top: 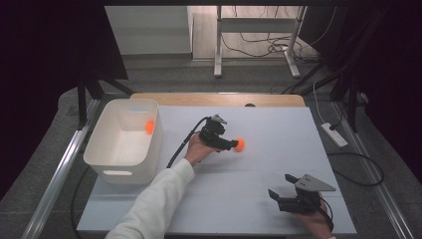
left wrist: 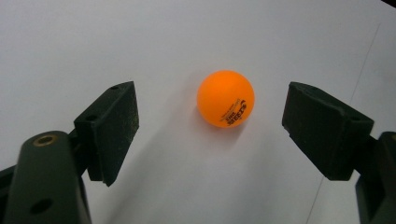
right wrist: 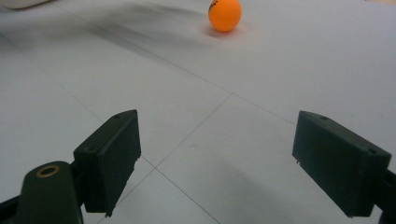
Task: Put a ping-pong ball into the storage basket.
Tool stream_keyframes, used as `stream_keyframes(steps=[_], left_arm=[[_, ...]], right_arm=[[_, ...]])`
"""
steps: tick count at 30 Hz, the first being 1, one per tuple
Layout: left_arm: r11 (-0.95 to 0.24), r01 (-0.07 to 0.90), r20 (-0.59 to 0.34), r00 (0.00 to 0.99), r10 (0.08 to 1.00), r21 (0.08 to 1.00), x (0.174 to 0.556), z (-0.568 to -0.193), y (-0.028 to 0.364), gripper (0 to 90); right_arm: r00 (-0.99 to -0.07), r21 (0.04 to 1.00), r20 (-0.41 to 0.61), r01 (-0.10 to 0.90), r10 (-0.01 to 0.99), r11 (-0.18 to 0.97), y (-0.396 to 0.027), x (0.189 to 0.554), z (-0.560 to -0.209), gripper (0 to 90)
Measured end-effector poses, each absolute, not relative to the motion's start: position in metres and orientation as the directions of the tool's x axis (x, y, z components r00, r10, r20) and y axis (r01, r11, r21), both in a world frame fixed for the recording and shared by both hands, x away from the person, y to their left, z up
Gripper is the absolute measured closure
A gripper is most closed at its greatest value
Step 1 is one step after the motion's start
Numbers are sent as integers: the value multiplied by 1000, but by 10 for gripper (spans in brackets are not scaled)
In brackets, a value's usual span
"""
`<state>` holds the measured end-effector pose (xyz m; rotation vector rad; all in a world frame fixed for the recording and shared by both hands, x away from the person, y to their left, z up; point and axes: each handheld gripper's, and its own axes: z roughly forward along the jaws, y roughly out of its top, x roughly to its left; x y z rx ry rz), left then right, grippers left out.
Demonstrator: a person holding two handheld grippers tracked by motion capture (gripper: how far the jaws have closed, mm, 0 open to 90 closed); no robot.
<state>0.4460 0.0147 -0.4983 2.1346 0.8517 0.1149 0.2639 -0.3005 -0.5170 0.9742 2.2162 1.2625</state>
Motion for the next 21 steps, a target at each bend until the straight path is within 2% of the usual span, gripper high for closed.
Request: stream_keyframes(steps=[21], left_arm=[[-447, 544, -211, 770, 602, 710, 453, -505, 0, 199]], right_arm=[[-672, 863, -7, 370, 741, 344, -301, 264, -517, 151]])
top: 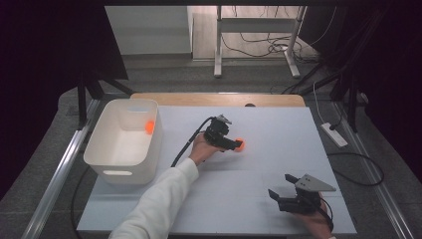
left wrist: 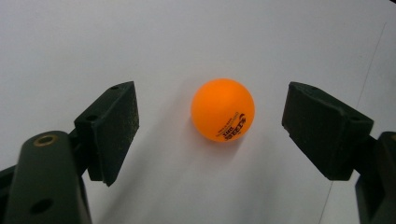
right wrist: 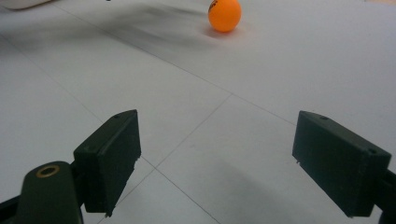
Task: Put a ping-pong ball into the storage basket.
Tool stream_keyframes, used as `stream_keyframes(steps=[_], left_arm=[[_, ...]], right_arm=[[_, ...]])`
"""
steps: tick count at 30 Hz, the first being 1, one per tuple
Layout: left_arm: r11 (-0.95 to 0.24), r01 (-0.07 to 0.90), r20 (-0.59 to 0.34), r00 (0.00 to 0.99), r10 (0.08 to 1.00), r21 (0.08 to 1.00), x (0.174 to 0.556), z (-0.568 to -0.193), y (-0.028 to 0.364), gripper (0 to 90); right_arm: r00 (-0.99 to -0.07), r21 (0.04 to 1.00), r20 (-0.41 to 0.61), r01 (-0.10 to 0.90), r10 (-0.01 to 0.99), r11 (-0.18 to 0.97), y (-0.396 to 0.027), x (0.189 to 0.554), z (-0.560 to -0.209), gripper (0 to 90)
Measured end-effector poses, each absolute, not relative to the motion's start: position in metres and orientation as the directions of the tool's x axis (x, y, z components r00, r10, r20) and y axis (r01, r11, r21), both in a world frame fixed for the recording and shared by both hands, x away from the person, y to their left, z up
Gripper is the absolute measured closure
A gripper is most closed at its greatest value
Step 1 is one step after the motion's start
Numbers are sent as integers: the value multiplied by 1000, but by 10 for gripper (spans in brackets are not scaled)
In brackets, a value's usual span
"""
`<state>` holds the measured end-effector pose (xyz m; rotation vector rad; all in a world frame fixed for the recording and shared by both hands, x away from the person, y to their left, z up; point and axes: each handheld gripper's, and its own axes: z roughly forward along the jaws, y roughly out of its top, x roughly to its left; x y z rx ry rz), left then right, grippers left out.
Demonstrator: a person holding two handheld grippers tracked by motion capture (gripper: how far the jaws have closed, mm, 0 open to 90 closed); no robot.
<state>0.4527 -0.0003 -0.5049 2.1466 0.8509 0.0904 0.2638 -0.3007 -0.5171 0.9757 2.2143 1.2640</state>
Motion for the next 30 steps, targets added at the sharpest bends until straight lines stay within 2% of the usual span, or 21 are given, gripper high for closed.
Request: stream_keyframes(steps=[18, 30], left_arm=[[-477, 546, -211, 780, 589, 689, 455, -514, -16, 214], [-508, 535, -179, 787, 591, 676, 457, -519, -20, 289]], right_arm=[[-671, 861, -5, 374, 742, 344, -301, 264, -517, 151], [-670, 860, -3, 377, 742, 344, -301, 264, -518, 150]])
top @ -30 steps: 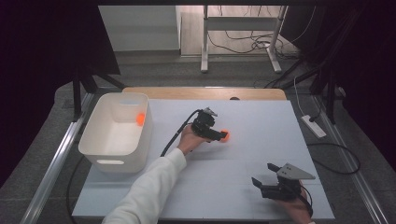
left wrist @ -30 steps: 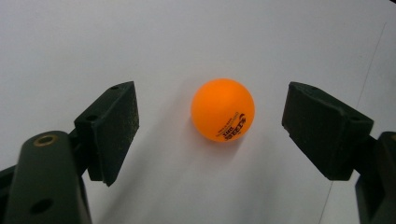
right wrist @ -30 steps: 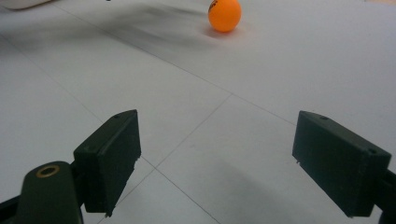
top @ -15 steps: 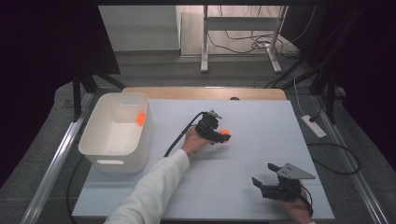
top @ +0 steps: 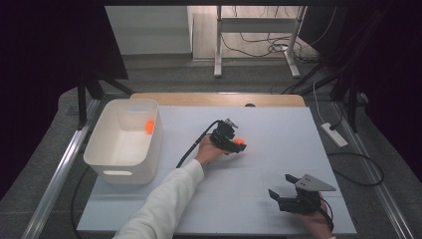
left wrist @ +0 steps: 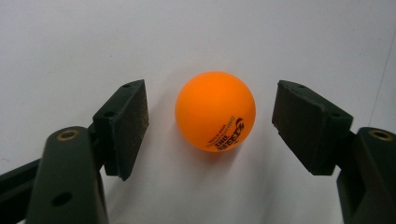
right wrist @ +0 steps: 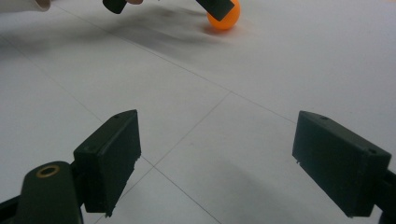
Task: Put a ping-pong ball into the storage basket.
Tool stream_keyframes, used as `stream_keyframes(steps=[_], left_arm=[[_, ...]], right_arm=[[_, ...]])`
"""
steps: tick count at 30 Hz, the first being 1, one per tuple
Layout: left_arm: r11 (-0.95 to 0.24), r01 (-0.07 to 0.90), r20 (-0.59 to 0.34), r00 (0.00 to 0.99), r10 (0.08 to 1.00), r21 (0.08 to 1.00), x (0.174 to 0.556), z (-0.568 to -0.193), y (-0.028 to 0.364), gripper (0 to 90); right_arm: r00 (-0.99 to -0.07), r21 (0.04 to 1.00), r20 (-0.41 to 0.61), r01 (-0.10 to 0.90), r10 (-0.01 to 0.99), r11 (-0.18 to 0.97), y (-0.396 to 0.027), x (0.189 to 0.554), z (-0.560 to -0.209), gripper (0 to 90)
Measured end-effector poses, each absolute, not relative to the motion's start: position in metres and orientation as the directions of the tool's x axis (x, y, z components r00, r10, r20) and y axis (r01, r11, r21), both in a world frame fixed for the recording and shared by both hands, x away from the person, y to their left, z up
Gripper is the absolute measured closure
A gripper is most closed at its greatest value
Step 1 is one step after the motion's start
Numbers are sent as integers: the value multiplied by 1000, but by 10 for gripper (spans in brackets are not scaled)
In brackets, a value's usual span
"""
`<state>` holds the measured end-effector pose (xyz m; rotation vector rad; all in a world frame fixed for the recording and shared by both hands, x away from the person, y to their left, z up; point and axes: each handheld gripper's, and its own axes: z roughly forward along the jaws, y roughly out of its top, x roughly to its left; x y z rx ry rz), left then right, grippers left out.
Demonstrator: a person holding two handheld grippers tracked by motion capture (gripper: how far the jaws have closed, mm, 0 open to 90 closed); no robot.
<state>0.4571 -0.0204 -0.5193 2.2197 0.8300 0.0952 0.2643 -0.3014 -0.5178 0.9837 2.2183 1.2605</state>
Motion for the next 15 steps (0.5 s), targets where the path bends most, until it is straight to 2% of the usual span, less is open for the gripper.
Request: stream_keyframes(steps=[3, 11, 13, 15], left_arm=[[-504, 539, -184, 785, 592, 675, 459, -519, -21, 330], [-512, 549, -194, 784, 589, 660, 461, -526, -25, 372], [-522, 546, -187, 786, 589, 655, 461, -527, -24, 408], [-520, 550, -190, 785, 590, 654, 461, -526, -23, 490]], right_arm=[[-670, 858, -1, 381, 742, 345, -301, 265, -518, 151], [-667, 856, -4, 382, 745, 347, -302, 264, -518, 150], [-667, 856, -4, 383, 745, 347, -302, 264, -518, 151], [-667, 856, -5, 382, 745, 348, -302, 264, -518, 150]])
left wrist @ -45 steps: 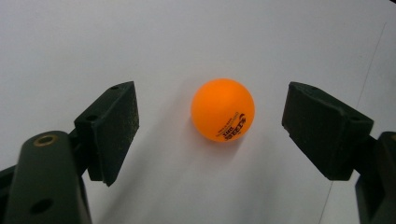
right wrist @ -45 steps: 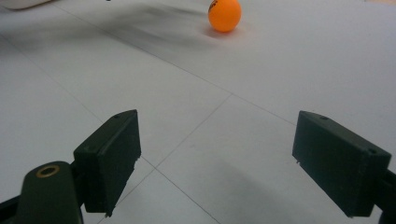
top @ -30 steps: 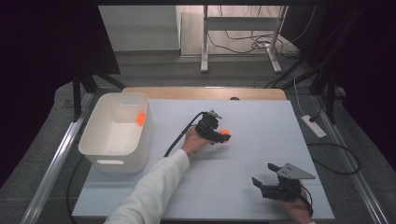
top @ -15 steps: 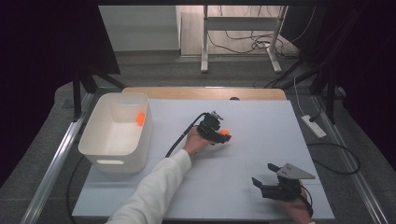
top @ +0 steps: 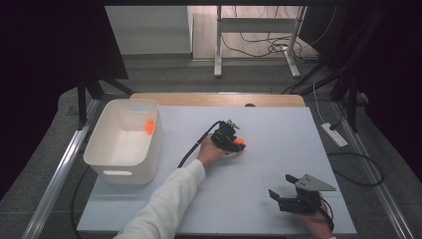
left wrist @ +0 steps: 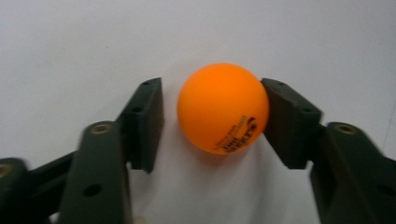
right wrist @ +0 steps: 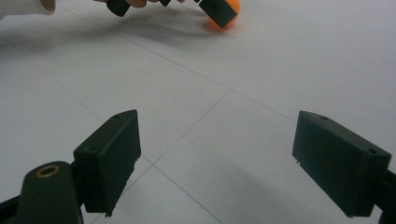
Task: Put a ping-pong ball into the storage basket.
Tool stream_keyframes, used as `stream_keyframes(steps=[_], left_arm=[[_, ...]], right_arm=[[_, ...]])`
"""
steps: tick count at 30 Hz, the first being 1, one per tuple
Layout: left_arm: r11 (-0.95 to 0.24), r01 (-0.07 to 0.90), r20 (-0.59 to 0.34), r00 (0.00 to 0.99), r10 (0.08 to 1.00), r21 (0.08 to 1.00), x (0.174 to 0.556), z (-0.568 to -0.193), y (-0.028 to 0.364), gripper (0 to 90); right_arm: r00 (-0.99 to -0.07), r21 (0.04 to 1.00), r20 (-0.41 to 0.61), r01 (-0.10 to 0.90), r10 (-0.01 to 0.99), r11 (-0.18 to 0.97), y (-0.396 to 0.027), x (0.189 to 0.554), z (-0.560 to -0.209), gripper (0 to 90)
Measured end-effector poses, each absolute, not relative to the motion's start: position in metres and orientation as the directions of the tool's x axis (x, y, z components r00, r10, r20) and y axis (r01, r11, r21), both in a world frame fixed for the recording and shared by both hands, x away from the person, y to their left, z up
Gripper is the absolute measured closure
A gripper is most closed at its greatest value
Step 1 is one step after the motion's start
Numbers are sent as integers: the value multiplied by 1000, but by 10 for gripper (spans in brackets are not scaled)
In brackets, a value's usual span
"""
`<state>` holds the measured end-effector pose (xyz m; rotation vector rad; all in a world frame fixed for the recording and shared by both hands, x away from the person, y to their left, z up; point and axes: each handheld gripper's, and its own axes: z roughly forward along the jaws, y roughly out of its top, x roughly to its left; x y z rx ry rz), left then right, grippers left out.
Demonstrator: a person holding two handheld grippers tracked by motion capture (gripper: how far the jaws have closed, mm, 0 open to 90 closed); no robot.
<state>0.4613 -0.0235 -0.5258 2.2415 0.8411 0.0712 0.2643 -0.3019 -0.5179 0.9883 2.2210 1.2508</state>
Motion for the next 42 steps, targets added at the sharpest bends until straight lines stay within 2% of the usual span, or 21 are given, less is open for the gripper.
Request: stream_keyframes(steps=[42], left_arm=[[-454, 516, -186, 784, 593, 726, 444, -487, 4, 509]], right_arm=[[-668, 860, -8, 375, 744, 346, -301, 264, -517, 150]])
